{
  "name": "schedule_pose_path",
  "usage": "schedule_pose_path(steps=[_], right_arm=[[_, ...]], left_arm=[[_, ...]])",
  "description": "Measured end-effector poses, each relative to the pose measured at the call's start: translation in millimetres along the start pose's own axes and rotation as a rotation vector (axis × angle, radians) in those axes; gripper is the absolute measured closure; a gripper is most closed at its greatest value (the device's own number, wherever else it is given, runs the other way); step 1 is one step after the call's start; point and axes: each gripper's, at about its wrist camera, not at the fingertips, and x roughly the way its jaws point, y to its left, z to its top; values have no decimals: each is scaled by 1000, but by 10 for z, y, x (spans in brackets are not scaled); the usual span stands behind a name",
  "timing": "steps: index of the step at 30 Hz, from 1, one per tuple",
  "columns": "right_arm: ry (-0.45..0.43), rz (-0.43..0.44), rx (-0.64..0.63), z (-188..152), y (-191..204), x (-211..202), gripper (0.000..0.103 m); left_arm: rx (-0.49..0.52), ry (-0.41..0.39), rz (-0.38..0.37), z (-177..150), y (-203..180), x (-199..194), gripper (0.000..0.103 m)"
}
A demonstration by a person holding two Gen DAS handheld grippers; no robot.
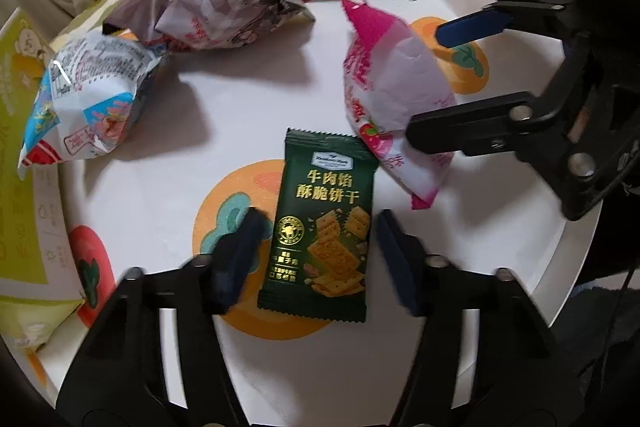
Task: Organize snacks
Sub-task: 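Grasp the green cracker packet with the left gripper while the right grasps the pink Oishi bag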
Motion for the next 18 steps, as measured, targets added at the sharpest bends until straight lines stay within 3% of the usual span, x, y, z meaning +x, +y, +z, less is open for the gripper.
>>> schedule_pose_path(steps=[14, 18], right_arm=[[-10, 24, -7, 38, 66, 122, 2], [-2, 18, -32, 42, 107, 156, 24]], left_arm=[[-86, 12, 24, -58, 142, -65, 63], [-125, 12, 31, -110, 231, -100, 63]])
